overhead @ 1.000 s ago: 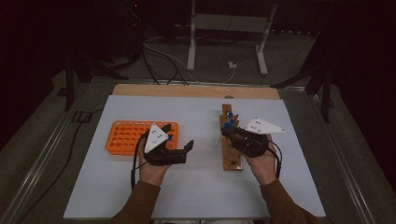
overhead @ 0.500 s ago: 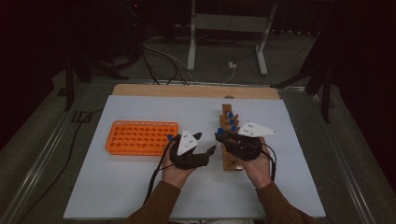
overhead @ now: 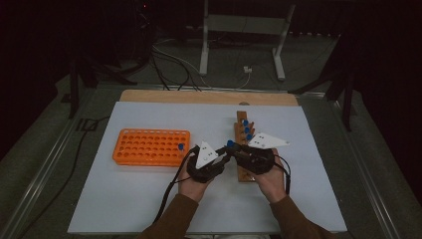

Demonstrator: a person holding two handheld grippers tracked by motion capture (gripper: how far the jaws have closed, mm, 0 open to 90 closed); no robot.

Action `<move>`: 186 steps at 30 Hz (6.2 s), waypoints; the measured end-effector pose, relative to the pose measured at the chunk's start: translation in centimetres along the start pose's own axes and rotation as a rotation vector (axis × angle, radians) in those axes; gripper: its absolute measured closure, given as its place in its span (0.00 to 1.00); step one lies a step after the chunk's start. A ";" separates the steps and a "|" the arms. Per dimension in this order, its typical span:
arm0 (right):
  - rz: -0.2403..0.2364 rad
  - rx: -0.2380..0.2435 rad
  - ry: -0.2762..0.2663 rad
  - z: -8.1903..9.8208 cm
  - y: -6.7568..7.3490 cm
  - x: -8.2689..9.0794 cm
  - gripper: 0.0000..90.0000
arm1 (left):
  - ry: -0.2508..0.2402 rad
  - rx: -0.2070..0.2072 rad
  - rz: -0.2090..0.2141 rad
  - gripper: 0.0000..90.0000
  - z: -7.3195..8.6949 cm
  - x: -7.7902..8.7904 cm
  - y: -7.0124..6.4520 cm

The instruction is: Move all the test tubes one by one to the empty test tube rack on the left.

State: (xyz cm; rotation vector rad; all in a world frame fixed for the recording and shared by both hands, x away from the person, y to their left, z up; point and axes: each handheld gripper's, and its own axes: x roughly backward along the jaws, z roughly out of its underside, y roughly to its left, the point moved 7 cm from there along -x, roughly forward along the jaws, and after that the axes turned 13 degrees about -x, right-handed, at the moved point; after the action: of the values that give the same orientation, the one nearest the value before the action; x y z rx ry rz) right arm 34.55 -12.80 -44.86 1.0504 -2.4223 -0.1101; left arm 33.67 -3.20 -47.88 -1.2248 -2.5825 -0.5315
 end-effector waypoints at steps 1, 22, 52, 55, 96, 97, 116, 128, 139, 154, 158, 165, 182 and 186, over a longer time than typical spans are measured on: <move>0.000 0.002 0.001 0.0 0.0 0.0 0.85 | -0.001 0.001 0.003 0.86 0.1 0.0 0.1; -0.002 -0.048 -0.081 -1.6 -2.1 2.1 0.06 | -0.008 0.084 -0.043 0.87 1.6 2.9 3.1; 0.064 -0.105 -0.097 -1.4 -5.9 3.9 0.01 | 0.010 0.157 -0.203 0.87 7.2 9.4 9.9; 0.071 -0.085 -0.088 -1.3 -5.7 3.8 0.01 | 0.029 0.161 -0.215 0.87 7.8 8.7 10.0; 0.064 -0.097 -0.040 -0.5 -6.8 3.0 0.01 | 0.115 0.285 -0.168 0.57 10.3 9.3 10.2; 0.066 -0.100 -0.039 -0.6 -6.9 3.0 0.01 | 0.102 0.290 -0.170 0.54 10.2 9.6 10.4; 0.101 -0.080 0.037 1.1 -8.9 0.4 0.41 | 0.071 0.276 -0.256 0.01 9.4 11.5 11.4; 0.144 -0.033 0.068 2.1 -9.2 -1.4 0.83 | 0.100 0.308 -0.265 0.01 10.3 11.4 11.7; 0.162 -0.034 0.047 2.3 -9.5 -1.9 0.84 | 0.114 0.310 -0.262 0.01 10.5 11.1 11.5; 0.144 -0.029 0.031 1.2 -8.9 -0.9 0.85 | 0.112 0.310 -0.262 0.01 10.5 11.1 11.6; 0.140 -0.047 0.014 0.6 -8.8 -0.1 0.85 | 0.111 0.309 -0.262 0.01 10.4 11.0 11.4; 0.145 -0.042 -0.019 -0.4 -8.8 1.1 0.85 | 0.108 0.309 -0.260 0.01 10.2 10.9 11.3; 0.132 -0.058 -0.061 -1.8 -8.2 2.3 0.85 | 0.108 0.292 -0.257 0.01 10.0 10.9 11.3; 0.124 -0.057 -0.067 -2.1 -7.9 2.4 0.85 | 0.107 0.287 -0.255 0.01 9.9 10.9 11.3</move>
State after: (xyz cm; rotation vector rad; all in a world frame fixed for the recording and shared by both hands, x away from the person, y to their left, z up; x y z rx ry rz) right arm 39.38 -19.75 -44.13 0.8818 -2.5220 -0.1733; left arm 35.14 15.07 -50.41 -0.7605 -2.6230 -0.2503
